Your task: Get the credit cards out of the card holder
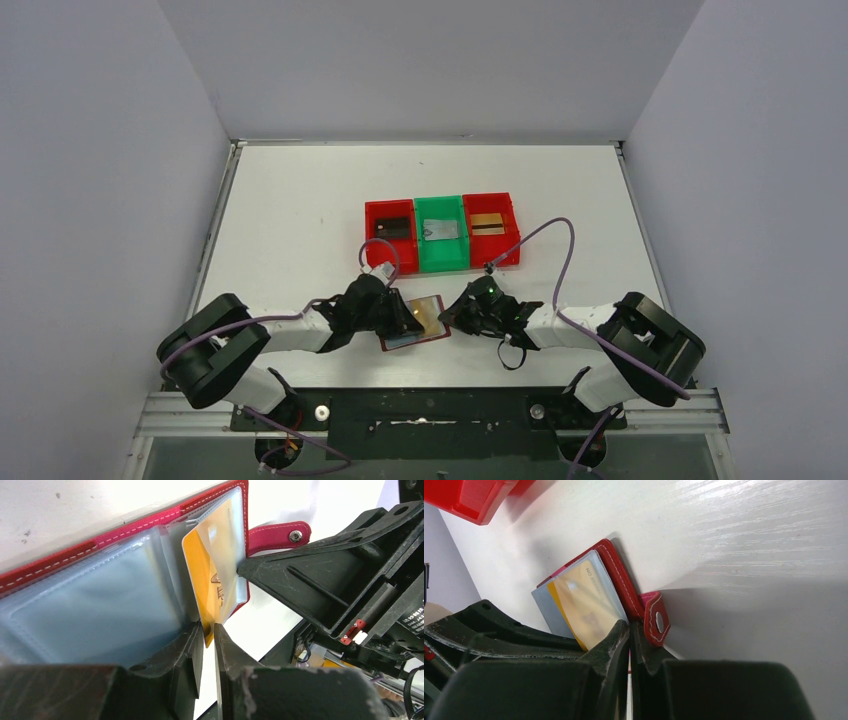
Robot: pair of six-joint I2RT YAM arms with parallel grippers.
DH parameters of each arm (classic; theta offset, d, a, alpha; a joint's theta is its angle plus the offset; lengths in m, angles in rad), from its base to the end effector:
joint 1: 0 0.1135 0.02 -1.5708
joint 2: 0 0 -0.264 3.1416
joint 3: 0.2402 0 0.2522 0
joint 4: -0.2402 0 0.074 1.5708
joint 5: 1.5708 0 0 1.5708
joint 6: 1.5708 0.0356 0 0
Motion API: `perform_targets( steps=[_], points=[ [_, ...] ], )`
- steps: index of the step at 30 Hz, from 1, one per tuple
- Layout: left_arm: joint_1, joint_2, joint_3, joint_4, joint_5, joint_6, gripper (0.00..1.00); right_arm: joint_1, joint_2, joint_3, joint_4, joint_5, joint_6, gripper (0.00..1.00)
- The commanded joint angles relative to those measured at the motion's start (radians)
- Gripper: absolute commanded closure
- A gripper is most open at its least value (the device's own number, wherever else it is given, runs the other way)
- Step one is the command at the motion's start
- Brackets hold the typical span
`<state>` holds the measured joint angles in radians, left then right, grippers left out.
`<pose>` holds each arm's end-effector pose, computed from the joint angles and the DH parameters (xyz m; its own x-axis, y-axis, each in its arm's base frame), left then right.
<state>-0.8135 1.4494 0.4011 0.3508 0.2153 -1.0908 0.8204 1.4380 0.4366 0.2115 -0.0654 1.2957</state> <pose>0.1632 -0.1837 0.1234 -0.9332 -0.2742 -0.2322 -0.0116 0.6690 -0.7432 0.1652 0.1806 0.1234 -0.8642 0.4814 -0.1465 0.2594 0.6757 0.6901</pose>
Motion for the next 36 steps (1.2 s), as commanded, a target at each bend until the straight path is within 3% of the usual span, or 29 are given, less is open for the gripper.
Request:
perform_targets(
  steps=[1, 7, 13, 36],
  points=[
    [0.011, -0.032, 0.046, 0.006, 0.026, 0.02, 0.86, 0.004, 0.034, -0.036, -0.154, 0.066, -0.028, 1.0],
    [0.028, -0.028, 0.046, 0.008, 0.03, 0.022, 0.86, 0.005, 0.043, -0.035, -0.147, 0.062, -0.03, 1.0],
    [0.032, -0.038, 0.039, -0.006, 0.027, 0.024, 1.0, 0.005, 0.043, -0.032, -0.154, 0.064, -0.028, 1.0],
    [0.048, -0.147, 0.058, -0.296, -0.022, 0.1, 1.0, 0.015, -0.015, -0.026, -0.213, 0.106, -0.02, 1.0]
  ],
)
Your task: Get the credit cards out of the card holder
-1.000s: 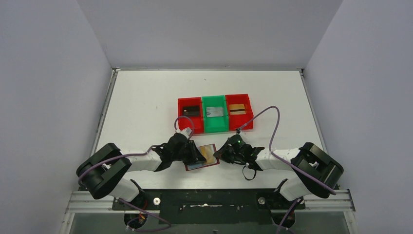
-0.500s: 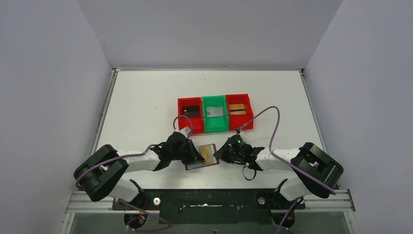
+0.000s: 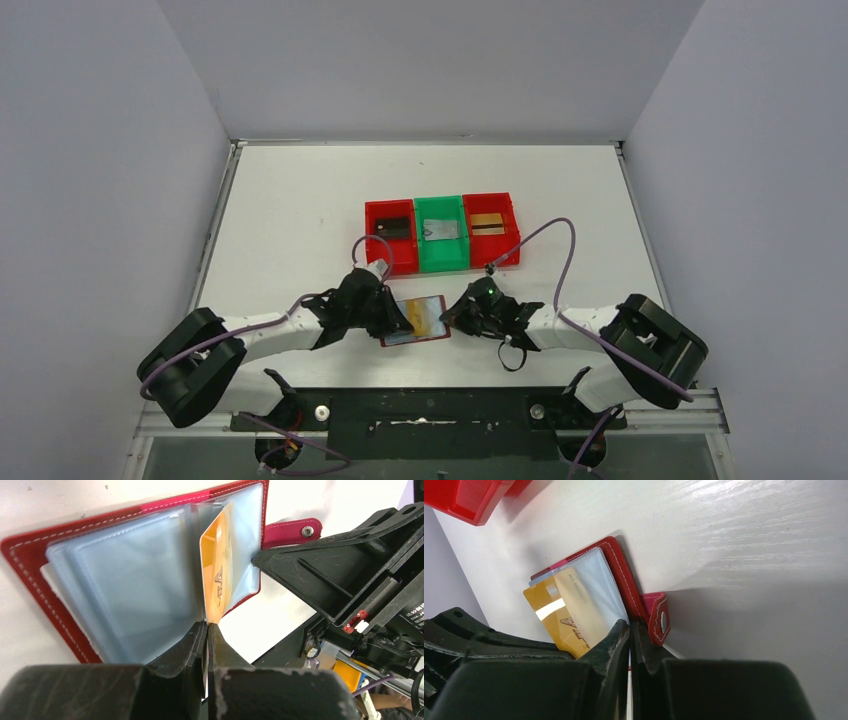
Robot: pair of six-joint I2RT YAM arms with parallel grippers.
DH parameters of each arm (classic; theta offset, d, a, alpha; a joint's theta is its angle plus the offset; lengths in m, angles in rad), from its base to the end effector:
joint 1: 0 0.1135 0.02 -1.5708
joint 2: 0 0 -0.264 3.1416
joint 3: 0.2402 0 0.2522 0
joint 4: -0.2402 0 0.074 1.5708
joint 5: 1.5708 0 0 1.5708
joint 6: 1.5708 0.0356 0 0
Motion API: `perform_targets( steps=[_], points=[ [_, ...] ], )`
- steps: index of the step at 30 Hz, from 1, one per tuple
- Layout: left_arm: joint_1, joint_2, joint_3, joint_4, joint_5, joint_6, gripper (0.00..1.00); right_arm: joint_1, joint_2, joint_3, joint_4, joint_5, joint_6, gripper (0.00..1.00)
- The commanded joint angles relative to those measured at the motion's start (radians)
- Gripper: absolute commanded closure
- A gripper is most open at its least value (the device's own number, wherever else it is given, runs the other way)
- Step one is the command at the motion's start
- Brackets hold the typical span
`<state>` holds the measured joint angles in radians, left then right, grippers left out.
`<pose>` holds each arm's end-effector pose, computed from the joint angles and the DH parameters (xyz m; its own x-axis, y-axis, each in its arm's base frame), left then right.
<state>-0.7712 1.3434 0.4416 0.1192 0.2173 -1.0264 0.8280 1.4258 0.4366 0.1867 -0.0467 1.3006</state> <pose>0.1643 -0.1704 0.1391 -0.9379 -0.2533 -0.2372 -0.0233 0.7279 -0.6853 0.1629 0.1799 0.1242 -0.8600 0.4867 -0.1531 0.2665 0.6844 0.6787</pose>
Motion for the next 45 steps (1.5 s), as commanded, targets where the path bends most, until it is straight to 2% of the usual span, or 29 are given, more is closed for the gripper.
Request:
perform_targets(
  steps=[1, 6, 8, 11, 14, 17, 20, 23, 29, 34, 37, 41, 45],
  points=[
    [0.006, -0.046, 0.018, -0.071, -0.023, 0.04, 1.0, 0.01, -0.007, -0.024, -0.187, 0.089, -0.029, 1.0],
    [0.006, -0.072, 0.026, -0.102, -0.026, 0.064, 1.0, 0.037, -0.042, 0.01, -0.212, 0.117, -0.065, 0.98],
    [0.006, -0.09, 0.027, -0.102, -0.029, 0.071, 1.0, 0.052, -0.063, 0.027, -0.213, 0.127, -0.085, 0.92],
    [0.006, -0.112, 0.031, -0.102, -0.03, 0.081, 1.0, 0.062, -0.094, 0.056, -0.229, 0.145, -0.106, 0.74],
    [0.006, -0.129, 0.031, -0.104, -0.031, 0.088, 1.0, 0.063, -0.137, 0.075, -0.243, 0.162, -0.129, 0.68],
    [0.007, -0.134, 0.025, -0.098, -0.03, 0.095, 1.0, 0.063, -0.185, 0.081, -0.224, 0.165, -0.155, 0.55],
    [0.007, -0.142, 0.019, -0.088, -0.03, 0.099, 1.0, 0.061, -0.221, 0.079, -0.198, 0.161, -0.179, 0.48],
    [0.007, -0.155, 0.013, -0.077, -0.037, 0.1, 1.0, 0.062, -0.232, 0.062, -0.115, 0.145, -0.224, 0.45],
    [0.012, -0.234, -0.014, -0.058, -0.058, 0.101, 1.0, 0.061, -0.233, -0.029, 0.215, 0.054, -0.308, 0.42],
    [0.047, -0.336, -0.079, -0.022, -0.038, 0.084, 1.0, 0.023, -0.204, -0.002, 0.237, -0.051, -0.337, 0.41],
    [0.072, -0.399, -0.108, 0.005, -0.001, 0.081, 1.0, -0.012, -0.178, -0.003, 0.285, -0.148, -0.331, 0.37],
    [0.092, -0.458, -0.123, 0.053, 0.065, 0.08, 1.0, -0.056, -0.141, -0.025, 0.402, -0.277, -0.301, 0.32],
    [0.114, -0.468, -0.132, 0.142, 0.156, 0.075, 1.0, -0.085, -0.092, 0.006, 0.425, -0.383, -0.321, 0.3]
  ],
)
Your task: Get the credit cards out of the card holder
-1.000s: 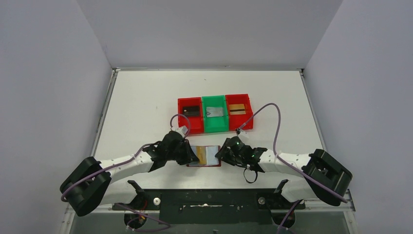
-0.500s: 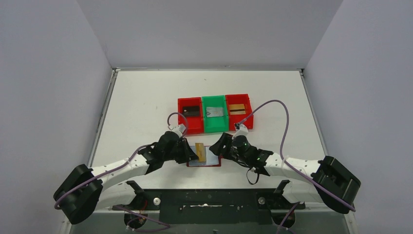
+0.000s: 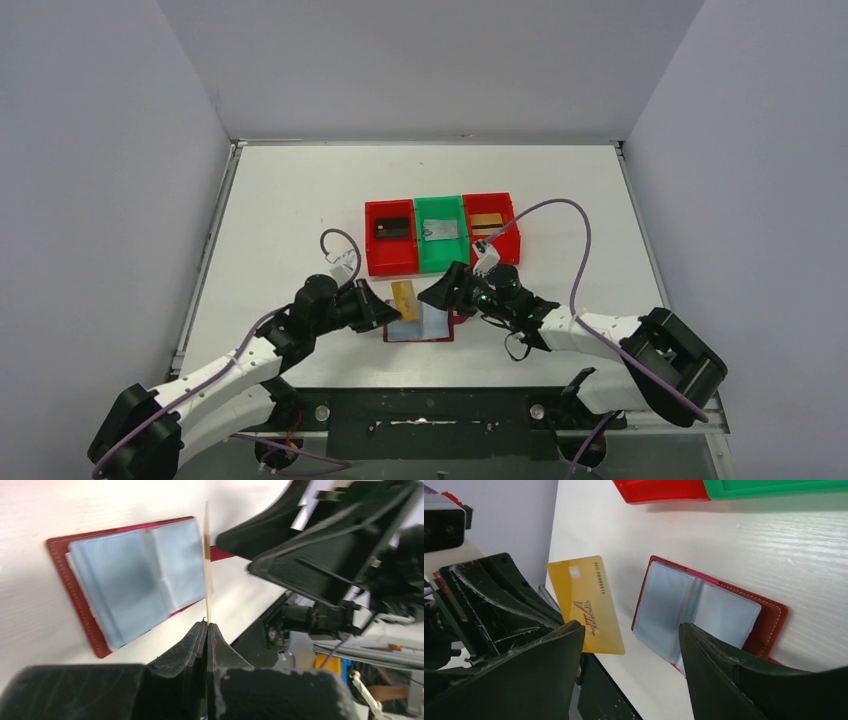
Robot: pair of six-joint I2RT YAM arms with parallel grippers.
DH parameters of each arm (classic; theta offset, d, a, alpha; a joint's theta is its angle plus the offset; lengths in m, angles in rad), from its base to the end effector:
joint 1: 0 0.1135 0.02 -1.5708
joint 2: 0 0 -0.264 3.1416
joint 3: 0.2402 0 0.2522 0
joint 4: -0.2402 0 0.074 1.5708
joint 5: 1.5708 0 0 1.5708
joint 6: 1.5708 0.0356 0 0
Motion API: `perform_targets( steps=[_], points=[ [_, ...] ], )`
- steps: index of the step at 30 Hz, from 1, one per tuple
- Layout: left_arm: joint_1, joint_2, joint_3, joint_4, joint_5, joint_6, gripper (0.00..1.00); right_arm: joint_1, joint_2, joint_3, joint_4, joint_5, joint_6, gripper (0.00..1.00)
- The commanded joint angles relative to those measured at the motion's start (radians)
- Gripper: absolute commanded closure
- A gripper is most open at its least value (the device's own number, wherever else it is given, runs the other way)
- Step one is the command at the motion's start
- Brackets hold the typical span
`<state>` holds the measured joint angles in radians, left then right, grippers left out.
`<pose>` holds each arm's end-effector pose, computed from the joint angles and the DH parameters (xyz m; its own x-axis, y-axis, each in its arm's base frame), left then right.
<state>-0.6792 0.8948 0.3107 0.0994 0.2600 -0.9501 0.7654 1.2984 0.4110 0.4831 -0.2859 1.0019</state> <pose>0.1407 -0.1253 0.1839 -0.8487 -0.3252 -0.4172 0.1611 0.5923 -0.7894 0.1730 0.1802 0.1732 -0.8703 0.2847 -0.4018 -0.2198 0.5055 0.8343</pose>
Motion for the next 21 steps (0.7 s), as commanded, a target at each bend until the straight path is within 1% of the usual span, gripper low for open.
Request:
perform_targets(
  steps=[1, 3, 7, 12, 16, 21],
  points=[
    [0.028, -0.017, -0.003, 0.181, 0.132, -0.006, 1.0, -0.033, 0.046, 0.041, 0.138, -0.167, -0.02, 0.3],
    [0.045, -0.016, -0.012, 0.214, 0.168, -0.018, 1.0, -0.049, 0.071, 0.053, 0.176, -0.22, -0.011, 0.31],
    [0.084, -0.017, -0.044, 0.305, 0.255, -0.054, 1.0, -0.073, 0.101, 0.071, 0.22, -0.291, 0.005, 0.39],
    [0.113, -0.006, -0.052, 0.325, 0.323, -0.052, 1.0, -0.105, 0.129, 0.073, 0.357, -0.399, 0.051, 0.49],
    [0.12, -0.008, -0.059, 0.357, 0.338, -0.065, 1.0, -0.107, 0.176, 0.092, 0.447, -0.465, 0.095, 0.56],
    [0.126, -0.008, -0.062, 0.369, 0.343, -0.07, 1.0, -0.114, 0.197, 0.083, 0.505, -0.484, 0.127, 0.72]
  ],
)
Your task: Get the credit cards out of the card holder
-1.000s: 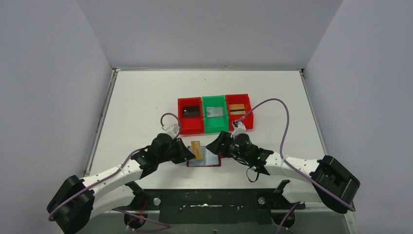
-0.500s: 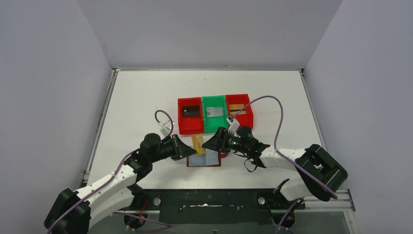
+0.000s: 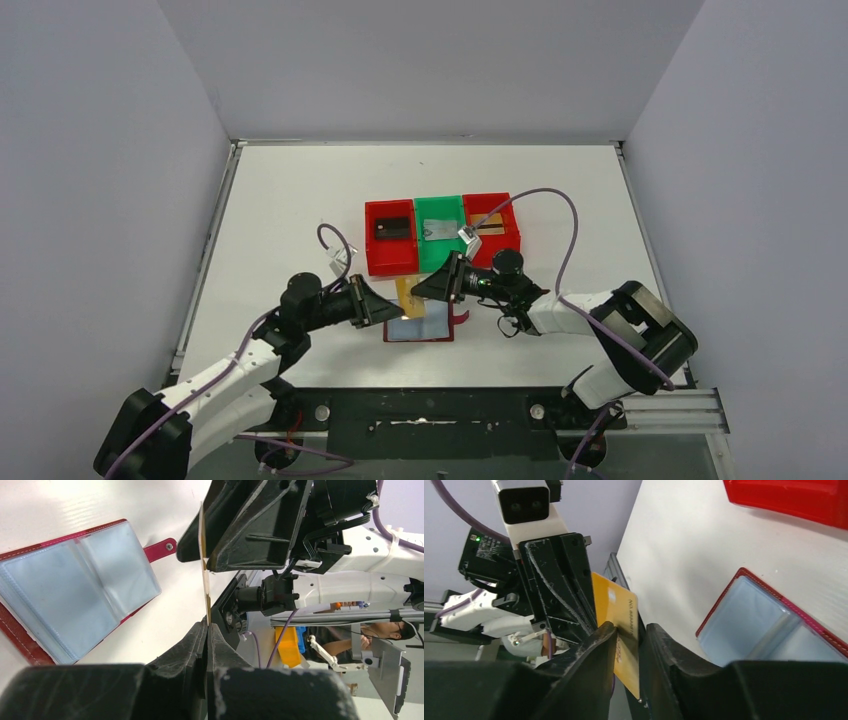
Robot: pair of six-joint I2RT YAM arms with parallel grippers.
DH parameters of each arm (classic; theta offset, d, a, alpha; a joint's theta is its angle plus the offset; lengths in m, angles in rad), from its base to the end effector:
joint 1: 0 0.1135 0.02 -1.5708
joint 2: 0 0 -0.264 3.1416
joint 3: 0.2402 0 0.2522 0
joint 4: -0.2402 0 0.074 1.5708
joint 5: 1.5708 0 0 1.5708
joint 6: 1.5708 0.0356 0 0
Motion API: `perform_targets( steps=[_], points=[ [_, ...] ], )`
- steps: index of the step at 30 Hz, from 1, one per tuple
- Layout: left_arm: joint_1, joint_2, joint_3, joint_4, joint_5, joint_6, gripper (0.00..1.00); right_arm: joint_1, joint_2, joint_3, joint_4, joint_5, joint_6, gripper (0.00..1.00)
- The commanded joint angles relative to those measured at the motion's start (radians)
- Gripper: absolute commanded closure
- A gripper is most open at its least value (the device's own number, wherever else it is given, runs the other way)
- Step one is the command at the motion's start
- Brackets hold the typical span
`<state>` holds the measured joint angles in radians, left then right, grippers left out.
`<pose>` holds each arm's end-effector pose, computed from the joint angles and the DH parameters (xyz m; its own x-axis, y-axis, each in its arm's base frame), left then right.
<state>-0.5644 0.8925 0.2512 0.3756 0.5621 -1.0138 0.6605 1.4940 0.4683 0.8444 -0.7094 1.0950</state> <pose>0.1478 -0.1161 0.1933 -0.8703 -0.2991 -0.3913 0.2806 0.3517 -0.8930 0.2048 0.1885 0.1802 -0.9288 0.1325 -0.3461 -0.3184 0.1927 0.9282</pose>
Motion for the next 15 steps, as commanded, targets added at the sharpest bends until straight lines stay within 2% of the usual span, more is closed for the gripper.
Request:
perform_targets(
  steps=[1, 7, 13, 15],
  points=[
    [0.013, -0.009, -0.005, 0.093, 0.042, -0.008, 1.0, -0.012, -0.002, 0.02, 0.148, -0.058, 0.036, 0.75],
    [0.028, -0.019, -0.021, 0.113, 0.038, -0.02, 1.0, -0.012, -0.012, -0.007, 0.216, -0.092, 0.074, 0.84],
    [0.039, -0.007, -0.031, 0.159, 0.048, -0.04, 1.0, -0.013, -0.017, -0.028, 0.243, -0.103, 0.092, 0.82],
    [0.042, -0.009, -0.033, 0.164, 0.05, -0.046, 1.0, -0.014, -0.021, -0.031, 0.232, -0.102, 0.087, 0.85]
  ],
)
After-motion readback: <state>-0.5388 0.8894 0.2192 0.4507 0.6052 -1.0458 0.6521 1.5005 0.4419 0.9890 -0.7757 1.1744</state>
